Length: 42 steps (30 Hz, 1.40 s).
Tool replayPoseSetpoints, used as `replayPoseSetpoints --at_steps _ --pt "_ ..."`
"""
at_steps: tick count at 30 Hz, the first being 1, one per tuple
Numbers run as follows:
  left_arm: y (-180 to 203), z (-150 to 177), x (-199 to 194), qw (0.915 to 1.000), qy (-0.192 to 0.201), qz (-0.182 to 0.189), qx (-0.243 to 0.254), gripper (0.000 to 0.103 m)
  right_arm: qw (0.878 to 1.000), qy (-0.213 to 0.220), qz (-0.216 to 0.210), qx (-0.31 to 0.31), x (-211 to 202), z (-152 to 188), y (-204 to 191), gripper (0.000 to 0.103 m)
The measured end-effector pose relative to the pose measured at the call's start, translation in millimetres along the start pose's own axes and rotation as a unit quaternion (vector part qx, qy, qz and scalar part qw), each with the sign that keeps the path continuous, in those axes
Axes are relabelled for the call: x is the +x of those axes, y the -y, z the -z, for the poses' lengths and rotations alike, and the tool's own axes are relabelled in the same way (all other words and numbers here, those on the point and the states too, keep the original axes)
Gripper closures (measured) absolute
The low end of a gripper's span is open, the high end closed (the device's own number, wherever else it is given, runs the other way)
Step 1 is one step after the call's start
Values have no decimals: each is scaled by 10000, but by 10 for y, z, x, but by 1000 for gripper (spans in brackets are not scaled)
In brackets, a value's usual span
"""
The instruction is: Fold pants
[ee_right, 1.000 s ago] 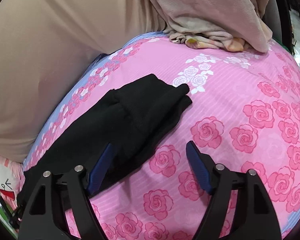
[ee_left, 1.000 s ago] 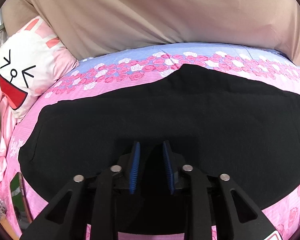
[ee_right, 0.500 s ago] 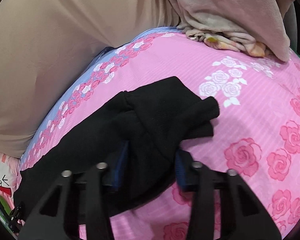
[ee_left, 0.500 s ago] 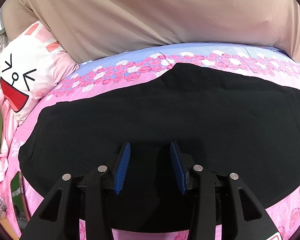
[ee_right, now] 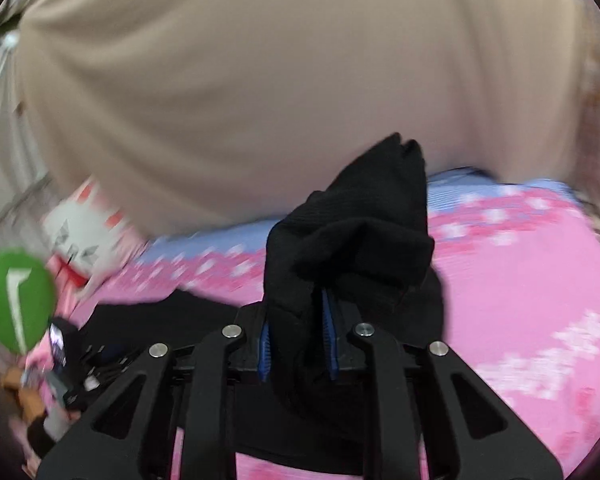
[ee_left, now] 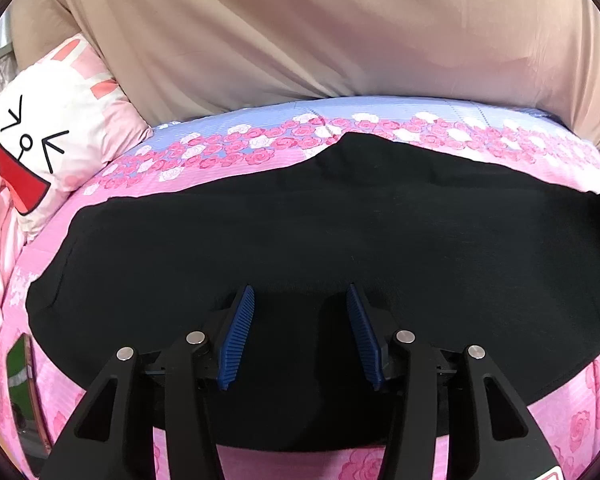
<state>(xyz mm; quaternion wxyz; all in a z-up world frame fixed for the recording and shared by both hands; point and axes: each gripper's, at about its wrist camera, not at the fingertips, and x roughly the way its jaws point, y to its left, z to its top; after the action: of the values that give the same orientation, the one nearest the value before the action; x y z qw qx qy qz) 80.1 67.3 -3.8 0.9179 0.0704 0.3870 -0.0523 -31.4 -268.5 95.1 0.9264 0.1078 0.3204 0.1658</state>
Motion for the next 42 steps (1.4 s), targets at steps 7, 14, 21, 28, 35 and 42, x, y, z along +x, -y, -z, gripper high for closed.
replayPoseSetpoints --at_steps 7,14,21,28,35,42 --pt "-91 49 -84 9985 110 459 -263 50 9890 -1116 45 -966 829 674 -494 61" --pt "-96 55 -131 9973 151 635 -345 43 9963 -392 666 384 -214 559 437 39" --pt "-103 57 -168 9965 245 686 -413 40 9756 -927 422 1943 -139 950 1252 35" --pt "-203 61 -164 9932 240 899 -699 40 9797 -943 122 1763 168 938 1015 64" --pt "-65 2 -203 9955 225 729 -560 40 9891 -105 487 1389 -277 639 948 88" --pt "397 -37 -259 9941 218 1034 -231 40 9794 68 1220 1607 -705 778 1432 87"
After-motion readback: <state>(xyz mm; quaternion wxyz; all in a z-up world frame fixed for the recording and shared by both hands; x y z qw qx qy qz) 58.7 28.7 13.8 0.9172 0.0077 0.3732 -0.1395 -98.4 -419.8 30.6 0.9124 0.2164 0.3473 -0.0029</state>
